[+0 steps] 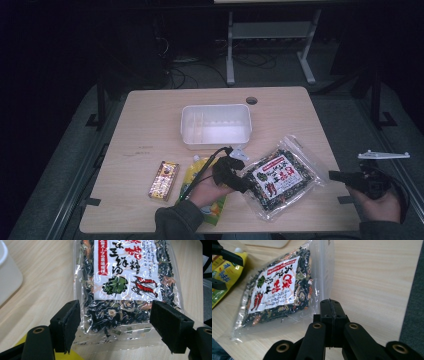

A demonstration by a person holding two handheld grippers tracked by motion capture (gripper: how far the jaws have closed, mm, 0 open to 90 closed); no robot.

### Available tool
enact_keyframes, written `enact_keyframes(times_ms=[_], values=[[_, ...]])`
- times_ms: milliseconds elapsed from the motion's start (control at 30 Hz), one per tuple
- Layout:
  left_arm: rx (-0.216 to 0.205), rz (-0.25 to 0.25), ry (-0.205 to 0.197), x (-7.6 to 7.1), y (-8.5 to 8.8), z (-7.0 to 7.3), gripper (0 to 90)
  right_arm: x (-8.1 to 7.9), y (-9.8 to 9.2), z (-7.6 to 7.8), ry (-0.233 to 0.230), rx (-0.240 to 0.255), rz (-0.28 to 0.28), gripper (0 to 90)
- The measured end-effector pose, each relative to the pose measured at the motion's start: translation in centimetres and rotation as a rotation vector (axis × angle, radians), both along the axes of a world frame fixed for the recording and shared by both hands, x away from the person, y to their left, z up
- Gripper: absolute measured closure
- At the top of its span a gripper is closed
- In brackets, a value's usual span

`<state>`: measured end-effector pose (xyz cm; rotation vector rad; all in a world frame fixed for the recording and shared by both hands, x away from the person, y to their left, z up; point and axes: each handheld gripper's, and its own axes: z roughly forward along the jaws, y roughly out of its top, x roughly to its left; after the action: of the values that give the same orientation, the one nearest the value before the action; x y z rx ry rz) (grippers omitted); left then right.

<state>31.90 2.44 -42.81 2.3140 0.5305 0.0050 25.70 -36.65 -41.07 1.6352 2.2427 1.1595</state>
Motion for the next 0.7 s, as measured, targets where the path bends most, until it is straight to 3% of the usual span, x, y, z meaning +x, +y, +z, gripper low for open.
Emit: enact_keyframes(times_ms=[367,700], values=[[-0.022,0.010,0.016,0.8,0.2,0.2,23.8,-0.4,0.6,3.4,-0.070,-0.019,0.028,89.6],[-0.023,0.013,0.022,1.1,0.3,0.1,23.6,-0.4,1.1,5.2,-0.102,-0.046,0.050,89.6]])
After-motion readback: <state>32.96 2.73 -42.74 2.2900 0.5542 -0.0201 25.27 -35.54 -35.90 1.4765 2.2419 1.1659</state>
